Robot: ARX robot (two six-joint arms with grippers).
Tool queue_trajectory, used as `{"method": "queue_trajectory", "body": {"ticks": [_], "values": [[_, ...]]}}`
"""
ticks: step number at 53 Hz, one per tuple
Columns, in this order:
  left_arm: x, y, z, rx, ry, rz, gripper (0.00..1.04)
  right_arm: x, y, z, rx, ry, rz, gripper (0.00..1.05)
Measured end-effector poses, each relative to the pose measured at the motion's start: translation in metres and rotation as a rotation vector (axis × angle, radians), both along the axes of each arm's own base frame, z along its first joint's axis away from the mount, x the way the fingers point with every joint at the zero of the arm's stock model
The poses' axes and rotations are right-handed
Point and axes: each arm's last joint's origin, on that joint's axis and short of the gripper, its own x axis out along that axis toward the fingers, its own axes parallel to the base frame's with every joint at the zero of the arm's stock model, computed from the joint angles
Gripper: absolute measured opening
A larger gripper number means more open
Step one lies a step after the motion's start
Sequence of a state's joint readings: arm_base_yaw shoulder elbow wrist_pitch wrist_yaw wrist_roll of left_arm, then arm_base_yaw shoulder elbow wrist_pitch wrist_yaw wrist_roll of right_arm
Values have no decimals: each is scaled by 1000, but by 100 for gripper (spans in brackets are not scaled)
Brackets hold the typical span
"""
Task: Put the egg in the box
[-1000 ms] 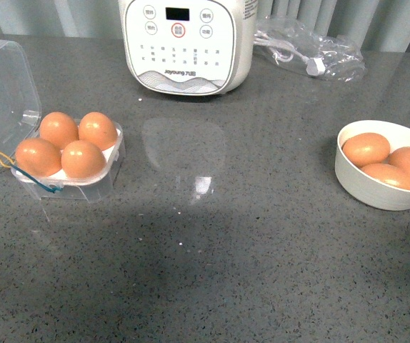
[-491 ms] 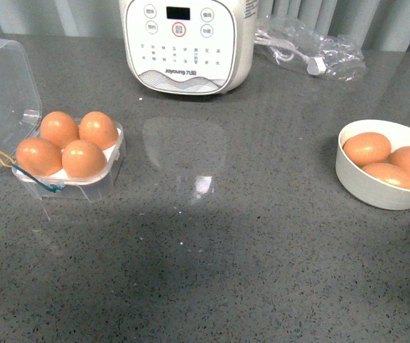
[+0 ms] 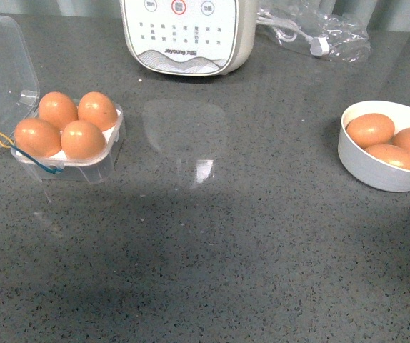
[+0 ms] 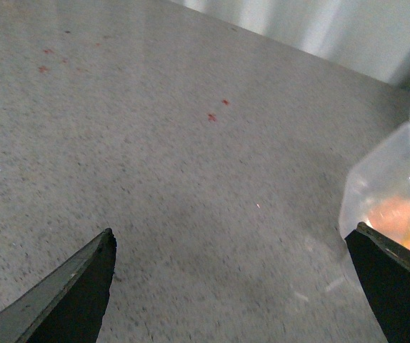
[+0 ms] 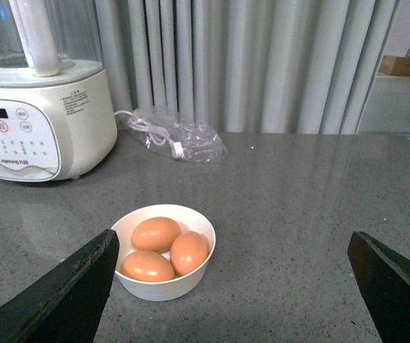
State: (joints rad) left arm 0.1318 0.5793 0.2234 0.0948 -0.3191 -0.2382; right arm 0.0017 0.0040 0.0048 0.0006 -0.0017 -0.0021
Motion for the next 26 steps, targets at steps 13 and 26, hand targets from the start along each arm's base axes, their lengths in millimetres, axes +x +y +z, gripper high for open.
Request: {"method": "queue_trajectory", "body": {"ticks": [13, 26], "values": [[74, 23, 3, -39, 57, 91, 98, 0, 0, 0, 0, 0, 0, 97], [144, 39, -8, -28, 95, 157, 98, 0, 0, 0, 0, 0, 0, 97]]}}
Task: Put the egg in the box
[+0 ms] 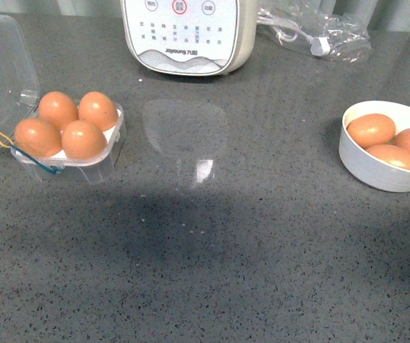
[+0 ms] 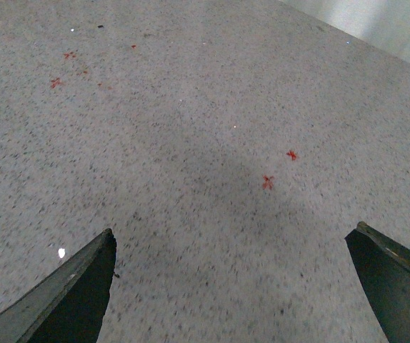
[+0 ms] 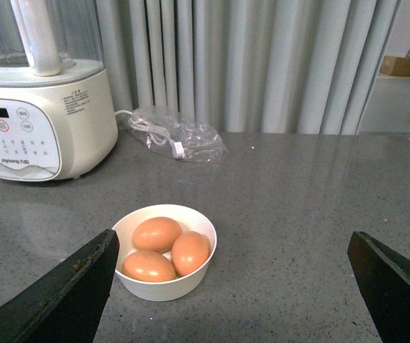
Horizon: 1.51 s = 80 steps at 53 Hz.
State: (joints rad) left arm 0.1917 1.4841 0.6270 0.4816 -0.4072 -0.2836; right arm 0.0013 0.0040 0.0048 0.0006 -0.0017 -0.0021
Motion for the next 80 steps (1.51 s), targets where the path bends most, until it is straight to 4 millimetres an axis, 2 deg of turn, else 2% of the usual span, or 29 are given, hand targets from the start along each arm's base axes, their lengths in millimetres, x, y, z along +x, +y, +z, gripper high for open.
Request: {"method": "queue_trajectory", "body": {"ticks": [10, 16, 20, 23, 27, 41, 44, 47, 49, 53, 57, 71, 73, 80], "values": [[39, 1, -15, -25, 63, -12, 98, 0, 0, 0, 0, 0, 0, 97], [52, -14, -24, -82, 108, -90, 98, 0, 0, 0, 0, 0, 0, 97], [53, -25, -26, -112, 125, -146, 98, 0, 0, 0, 0, 0, 0, 97], [53, -41, -26, -179, 141, -251, 98, 0, 0, 0, 0, 0, 0, 97], [52, -49, -23, -212, 130, -274, 98, 0, 0, 0, 0, 0, 0, 97], [29, -18, -9, -103, 14, -78, 98, 0, 0, 0, 0, 0, 0, 97], [26, -16, -9, -100, 3, -96, 97, 0, 0, 0, 0, 0, 0, 97], [20, -18, -13, -45, -135, -364, 85, 0, 0, 0, 0, 0, 0, 97], [9, -24, -18, 38, -203, -525, 76, 0, 0, 0, 0, 0, -2, 97], [-8, -34, -17, 130, -272, -622, 64, 0, 0, 0, 0, 0, 0, 97], [-23, -39, -12, 182, -301, -636, 51, 0, 0, 0, 0, 0, 0, 97], [-66, -51, -26, 206, -278, -636, 7, 0, 0, 0, 0, 0, 0, 97], [-70, -51, -25, 208, -283, -632, 4, 0, 0, 0, 0, 0, 0, 97], [-84, -56, -23, 219, -288, -635, 4, 0, 0, 0, 0, 0, -1, 97]]}}
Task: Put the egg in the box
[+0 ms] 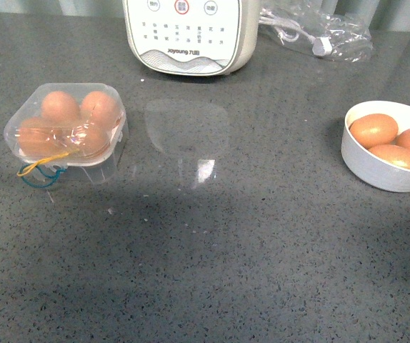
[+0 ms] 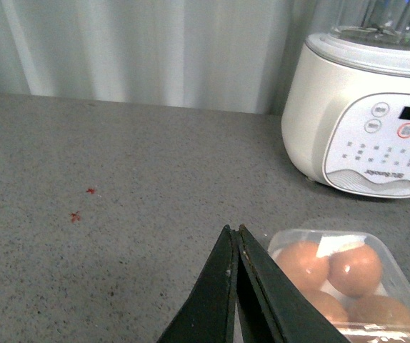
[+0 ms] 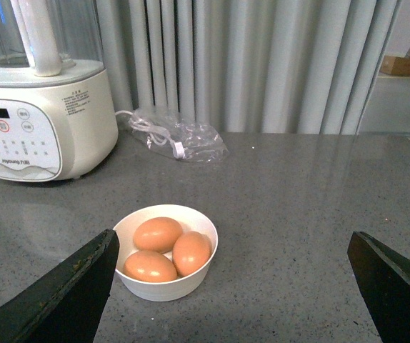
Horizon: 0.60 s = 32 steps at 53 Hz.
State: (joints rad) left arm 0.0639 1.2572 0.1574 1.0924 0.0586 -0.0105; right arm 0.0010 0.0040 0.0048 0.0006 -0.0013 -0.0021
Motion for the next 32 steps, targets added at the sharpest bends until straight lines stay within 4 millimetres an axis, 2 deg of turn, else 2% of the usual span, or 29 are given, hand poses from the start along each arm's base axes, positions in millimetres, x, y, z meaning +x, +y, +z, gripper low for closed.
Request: {"method": "queue_trajectory", "body": {"ticks": [7, 24, 32], "values": [[-18, -10, -1, 3, 9, -5, 4, 0, 0, 0, 0, 0, 0, 97], [-46, -11, 0, 3, 5, -3, 4, 0, 0, 0, 0, 0, 0, 97], [-56, -11, 6, 3, -16, -3, 4, 0, 0, 0, 0, 0, 0, 97]]}}
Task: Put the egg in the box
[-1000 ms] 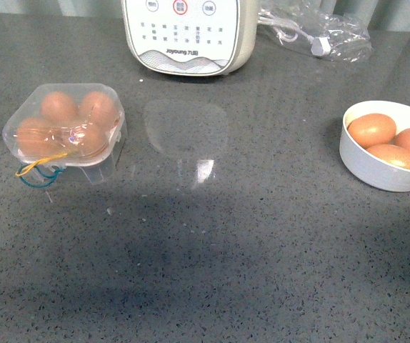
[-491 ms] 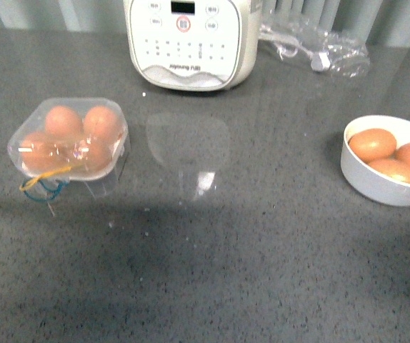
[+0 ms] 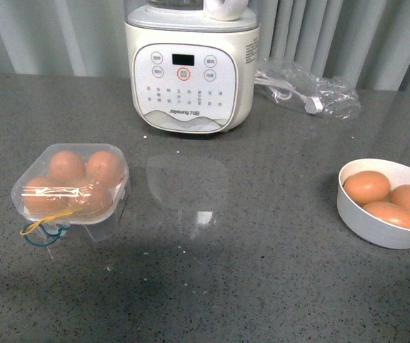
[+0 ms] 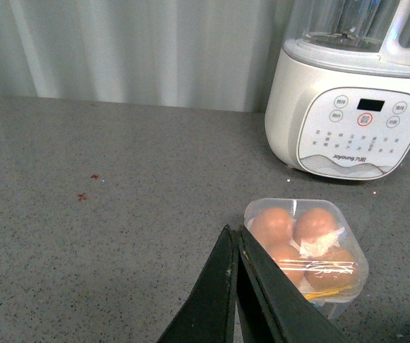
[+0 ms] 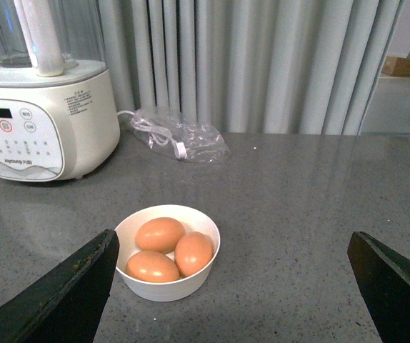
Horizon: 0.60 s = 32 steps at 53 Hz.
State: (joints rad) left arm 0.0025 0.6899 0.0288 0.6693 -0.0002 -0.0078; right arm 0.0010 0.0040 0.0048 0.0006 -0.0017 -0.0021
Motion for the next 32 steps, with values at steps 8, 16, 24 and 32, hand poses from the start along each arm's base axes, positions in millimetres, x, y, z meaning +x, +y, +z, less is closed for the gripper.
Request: {"method": "queue_trajectory", "body": {"ticks": [8, 16, 24, 32], "values": [[-8, 0, 4, 0, -11, 0, 4, 0, 0, 0, 0, 0, 0, 97], [-13, 0, 5, 0, -16, 0, 4, 0, 0, 0, 0, 0, 0, 97], [-19, 0, 7, 0, -21, 0, 4, 0, 0, 0, 0, 0, 0, 97], [-24, 0, 7, 0, -22, 0, 4, 0, 0, 0, 0, 0, 0, 97]]}}
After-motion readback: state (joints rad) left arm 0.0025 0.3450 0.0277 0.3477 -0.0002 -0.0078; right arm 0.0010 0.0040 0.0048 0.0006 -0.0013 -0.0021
